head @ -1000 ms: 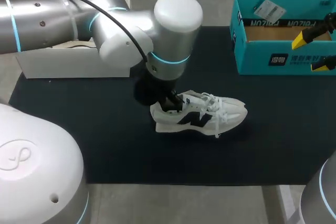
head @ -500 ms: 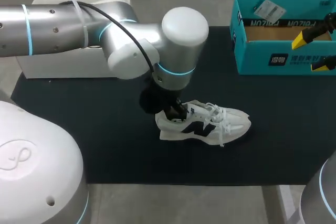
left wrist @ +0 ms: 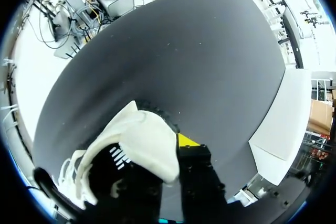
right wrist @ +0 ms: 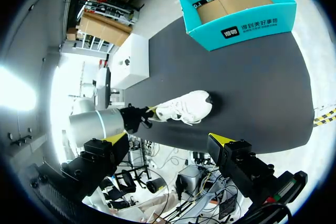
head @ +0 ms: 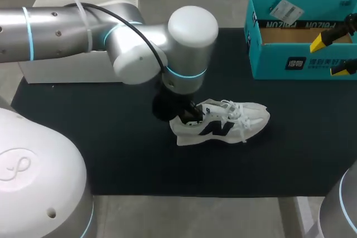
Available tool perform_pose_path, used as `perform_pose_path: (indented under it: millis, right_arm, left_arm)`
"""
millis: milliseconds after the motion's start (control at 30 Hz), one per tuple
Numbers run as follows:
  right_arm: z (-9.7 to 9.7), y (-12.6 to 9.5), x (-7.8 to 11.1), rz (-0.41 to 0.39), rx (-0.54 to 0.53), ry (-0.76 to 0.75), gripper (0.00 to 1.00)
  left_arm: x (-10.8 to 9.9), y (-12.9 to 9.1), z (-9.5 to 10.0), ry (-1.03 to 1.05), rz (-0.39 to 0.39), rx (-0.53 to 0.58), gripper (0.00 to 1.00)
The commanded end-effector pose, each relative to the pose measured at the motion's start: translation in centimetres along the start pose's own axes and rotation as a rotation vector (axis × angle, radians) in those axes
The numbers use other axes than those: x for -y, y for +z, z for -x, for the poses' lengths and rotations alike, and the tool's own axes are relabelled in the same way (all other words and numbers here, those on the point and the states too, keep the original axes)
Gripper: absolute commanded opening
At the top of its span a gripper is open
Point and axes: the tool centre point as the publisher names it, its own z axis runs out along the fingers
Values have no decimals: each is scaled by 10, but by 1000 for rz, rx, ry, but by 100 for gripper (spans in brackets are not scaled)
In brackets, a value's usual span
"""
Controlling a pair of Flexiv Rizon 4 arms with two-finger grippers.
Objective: Take the shoe out of the shoebox, open the shoe tongue, remove and reinsert the insole, then place the shoe into the shoebox
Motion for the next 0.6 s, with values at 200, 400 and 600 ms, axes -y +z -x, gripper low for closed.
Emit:
perform_pose_path:
  millis: [200, 400, 600]
  right_arm:
    - [0, 1, 0, 1, 2, 2, 100]
    - [0, 1, 0, 1, 2, 2, 100]
    - [0, 1, 0, 1, 2, 2, 100]
  left_arm:
    - [-2, 11, 3, 14, -12, -18, 0]
    - [0, 22, 7, 19, -44, -28, 0]
    - [0, 25, 10, 46, -64, -33, 0]
